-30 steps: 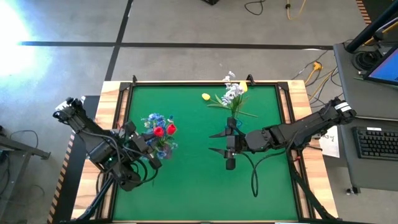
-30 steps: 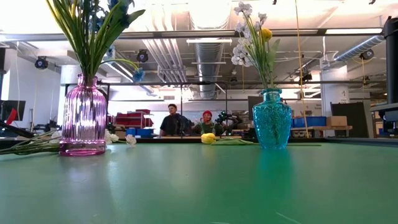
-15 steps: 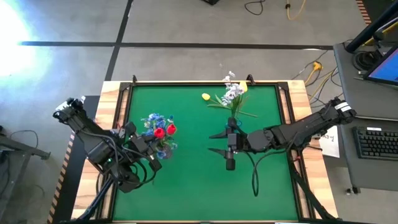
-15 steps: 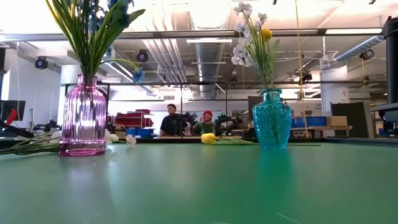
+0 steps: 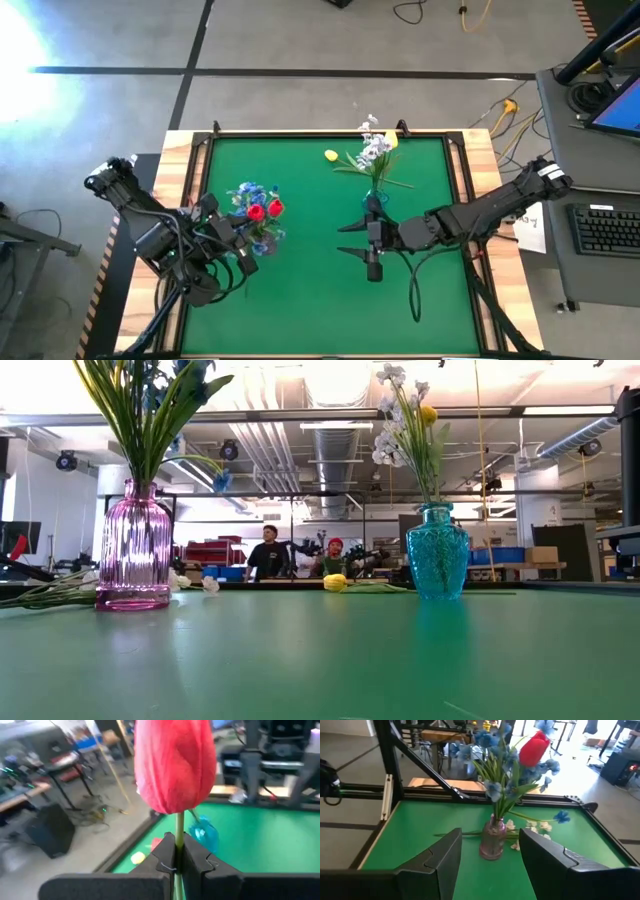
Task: Sort flowers into vase by color
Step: Put the red tulip into the violet vase
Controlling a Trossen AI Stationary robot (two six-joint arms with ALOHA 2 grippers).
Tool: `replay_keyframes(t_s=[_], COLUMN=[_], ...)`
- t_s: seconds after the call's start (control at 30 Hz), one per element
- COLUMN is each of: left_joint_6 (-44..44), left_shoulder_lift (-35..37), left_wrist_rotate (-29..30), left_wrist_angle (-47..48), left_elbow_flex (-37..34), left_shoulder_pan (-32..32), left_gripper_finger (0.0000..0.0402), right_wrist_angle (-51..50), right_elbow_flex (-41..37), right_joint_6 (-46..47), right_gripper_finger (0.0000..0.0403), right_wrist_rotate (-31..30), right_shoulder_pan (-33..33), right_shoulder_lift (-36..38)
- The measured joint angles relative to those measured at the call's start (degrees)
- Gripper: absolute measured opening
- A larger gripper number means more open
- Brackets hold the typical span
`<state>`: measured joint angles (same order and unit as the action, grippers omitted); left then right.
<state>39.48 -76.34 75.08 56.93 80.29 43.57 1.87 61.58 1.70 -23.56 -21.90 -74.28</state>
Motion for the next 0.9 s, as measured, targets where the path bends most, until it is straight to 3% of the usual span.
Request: replay_keyframes(t_s=[0.43, 0.9], left_joint_6=[-5.9, -5.9], left_shoulder_lift=[-0.1, -0.1], left_wrist_rotate=[-0.5, -0.7], left_wrist_angle=[-0.2, -0.3], left_elbow_flex=[3.9, 5.2], left_shoulder_pan=[0.1, 0.2], left_gripper_finger=[0.0000, 0.0000], right_wrist_angle=[0.1, 1.5], right_elbow_flex=[0.0, 0.0], right_joint_6=[-1.0, -3.4], right_gripper_finger=[0.0192, 0.0192], right_wrist_rotate=[-0.5, -1.1], right_shoulder_pan=[0.2, 0.3], right_shoulder_lift=[-2.7, -2.8])
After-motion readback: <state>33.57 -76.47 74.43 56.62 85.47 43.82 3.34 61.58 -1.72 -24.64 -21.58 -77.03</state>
